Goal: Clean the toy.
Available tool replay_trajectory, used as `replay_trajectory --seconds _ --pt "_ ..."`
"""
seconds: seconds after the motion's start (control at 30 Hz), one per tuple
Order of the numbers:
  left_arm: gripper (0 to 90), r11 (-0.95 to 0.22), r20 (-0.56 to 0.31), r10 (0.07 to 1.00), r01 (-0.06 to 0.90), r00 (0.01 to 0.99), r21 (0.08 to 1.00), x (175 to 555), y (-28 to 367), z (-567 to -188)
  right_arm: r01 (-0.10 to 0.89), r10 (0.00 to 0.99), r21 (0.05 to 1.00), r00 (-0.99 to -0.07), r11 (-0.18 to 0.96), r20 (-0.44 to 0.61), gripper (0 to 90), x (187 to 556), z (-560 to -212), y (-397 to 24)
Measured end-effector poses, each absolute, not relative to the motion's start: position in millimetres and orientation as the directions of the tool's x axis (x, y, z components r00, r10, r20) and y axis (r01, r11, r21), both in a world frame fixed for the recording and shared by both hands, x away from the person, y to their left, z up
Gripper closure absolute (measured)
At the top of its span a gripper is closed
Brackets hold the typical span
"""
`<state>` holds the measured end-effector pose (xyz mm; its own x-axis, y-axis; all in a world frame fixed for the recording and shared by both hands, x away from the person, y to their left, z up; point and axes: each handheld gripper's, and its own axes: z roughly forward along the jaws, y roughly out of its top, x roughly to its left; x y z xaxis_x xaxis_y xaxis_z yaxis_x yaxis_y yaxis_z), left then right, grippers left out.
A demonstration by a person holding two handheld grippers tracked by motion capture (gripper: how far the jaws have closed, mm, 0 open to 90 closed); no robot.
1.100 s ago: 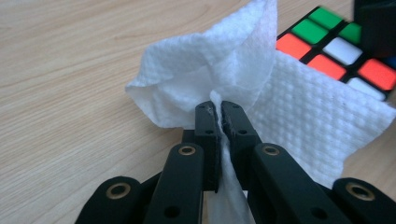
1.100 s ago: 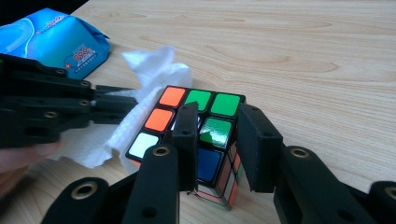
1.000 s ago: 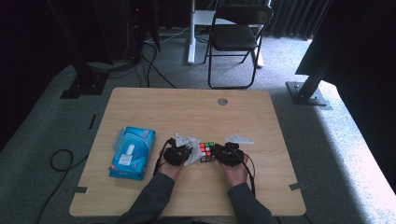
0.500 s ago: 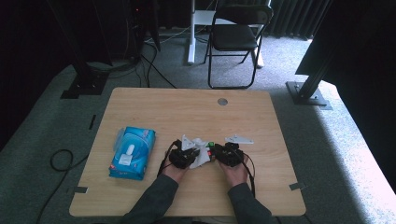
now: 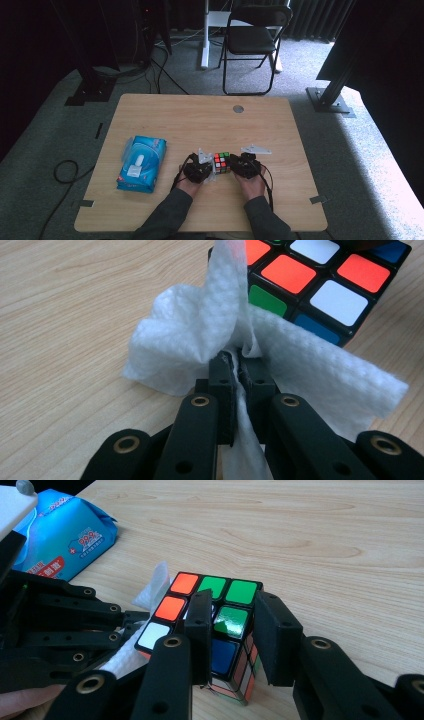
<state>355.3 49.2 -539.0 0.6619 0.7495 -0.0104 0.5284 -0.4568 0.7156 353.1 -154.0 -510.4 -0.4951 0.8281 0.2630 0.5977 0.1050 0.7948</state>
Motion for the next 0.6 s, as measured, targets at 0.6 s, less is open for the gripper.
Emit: replay_trajectory --seconds 0.6 --pt "86.3 -0.356 -0.084 0.740 0.495 0.667 0.793 338 75 -513 0.600 0.825 0.794 -0.495 0.098 0.272 69.6 353 -511 -155"
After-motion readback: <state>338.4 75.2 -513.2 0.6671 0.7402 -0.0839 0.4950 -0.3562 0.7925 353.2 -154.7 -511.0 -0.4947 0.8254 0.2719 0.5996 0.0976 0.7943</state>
